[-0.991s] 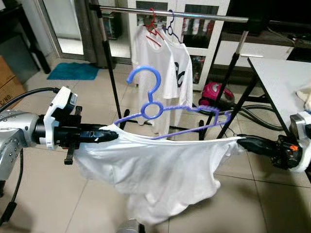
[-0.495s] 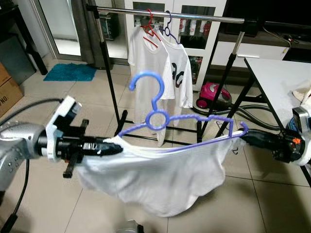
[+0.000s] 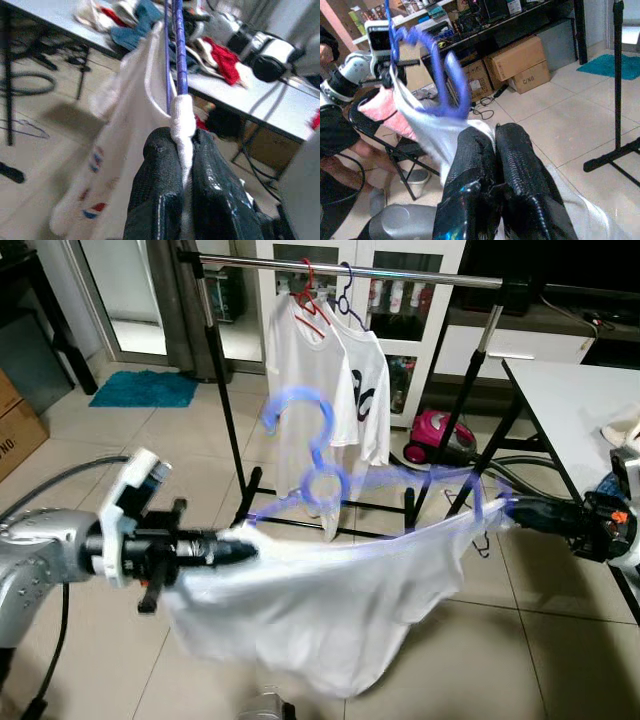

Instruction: Hang hanger

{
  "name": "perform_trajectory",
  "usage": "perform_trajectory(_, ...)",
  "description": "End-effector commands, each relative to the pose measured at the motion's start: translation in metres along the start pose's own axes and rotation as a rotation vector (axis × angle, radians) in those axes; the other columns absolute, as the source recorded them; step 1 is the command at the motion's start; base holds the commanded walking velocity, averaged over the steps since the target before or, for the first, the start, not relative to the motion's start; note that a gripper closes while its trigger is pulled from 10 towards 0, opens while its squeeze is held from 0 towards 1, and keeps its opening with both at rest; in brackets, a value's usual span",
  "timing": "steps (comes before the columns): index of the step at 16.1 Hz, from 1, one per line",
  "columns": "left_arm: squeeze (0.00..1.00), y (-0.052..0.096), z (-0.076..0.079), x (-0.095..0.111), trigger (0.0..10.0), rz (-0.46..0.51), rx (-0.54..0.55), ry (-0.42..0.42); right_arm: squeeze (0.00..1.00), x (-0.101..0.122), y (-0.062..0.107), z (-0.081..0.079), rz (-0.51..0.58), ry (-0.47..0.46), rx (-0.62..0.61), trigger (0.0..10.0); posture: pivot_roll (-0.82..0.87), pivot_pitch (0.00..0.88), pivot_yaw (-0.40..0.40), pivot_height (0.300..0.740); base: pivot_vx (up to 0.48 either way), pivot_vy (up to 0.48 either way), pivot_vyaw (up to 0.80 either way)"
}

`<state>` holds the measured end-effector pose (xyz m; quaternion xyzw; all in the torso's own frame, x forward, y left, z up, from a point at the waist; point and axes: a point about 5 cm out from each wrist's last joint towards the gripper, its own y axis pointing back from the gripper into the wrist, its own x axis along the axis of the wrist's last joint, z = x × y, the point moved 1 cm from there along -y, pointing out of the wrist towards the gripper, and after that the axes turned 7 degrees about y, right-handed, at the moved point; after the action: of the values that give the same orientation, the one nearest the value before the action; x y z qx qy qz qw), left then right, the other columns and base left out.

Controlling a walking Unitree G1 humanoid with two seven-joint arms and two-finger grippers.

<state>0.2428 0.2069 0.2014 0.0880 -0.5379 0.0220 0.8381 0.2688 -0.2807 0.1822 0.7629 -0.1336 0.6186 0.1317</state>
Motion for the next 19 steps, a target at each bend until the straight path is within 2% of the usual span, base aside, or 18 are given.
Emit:
perform_trajectory(1,0.00,0.009,0.001,0.012,0.0,0.046,0.031,-0.029,0.00,0.007,0.005,0.001,-0.009,0.032,-0.004,0.0,0.08,0.000,0.015,0.740,0.000,0.000,0.00)
perform_trajectory(3,0.00,0.018,0.003,0.018,0.0,0.090,0.060,-0.032,0.00,0.005,0.006,0.001,-0.013,0.027,-0.004,0.0,0.08,0.000,0.012,0.740,0.000,0.000,0.00)
perform_trajectory(4,0.00,0.024,0.002,0.016,0.0,0.091,0.097,-0.024,0.00,0.003,0.005,0.002,-0.012,0.022,0.000,0.0,0.09,0.000,0.005,0.740,0.000,0.000,0.00)
perform_trajectory(5,0.00,0.023,0.001,0.012,0.0,0.075,0.101,-0.018,0.00,0.003,0.004,0.003,-0.007,0.021,0.004,0.0,0.09,0.000,0.004,0.740,0.000,0.000,0.00)
perform_trajectory(7,0.00,0.015,0.002,-0.005,0.0,0.024,0.060,0.043,0.00,0.006,0.000,0.004,0.002,0.030,0.017,0.0,0.09,0.000,0.005,0.740,0.000,0.000,0.00)
perform_trajectory(10,0.00,0.010,0.003,-0.014,0.0,0.009,0.032,0.086,0.00,0.010,-0.001,0.006,0.009,0.039,0.022,0.0,0.09,0.000,0.008,0.740,0.000,0.000,0.00)
perform_trajectory(14,0.00,-0.004,0.011,-0.034,0.0,-0.043,-0.066,0.178,0.00,0.013,-0.003,0.006,0.017,0.055,0.028,0.0,0.09,0.000,0.013,0.740,0.000,0.000,0.00)
perform_trajectory(17,0.00,-0.009,0.010,-0.040,0.0,-0.079,-0.079,0.182,0.00,0.014,-0.004,0.006,0.018,0.061,0.029,0.0,0.09,0.000,0.013,0.740,0.000,0.000,0.00)
perform_trajectory(19,0.00,-0.009,0.002,-0.052,0.0,-0.196,-0.039,0.137,0.00,0.017,-0.007,0.005,0.017,0.075,0.037,0.0,0.09,0.000,0.013,0.740,0.000,0.000,0.00)
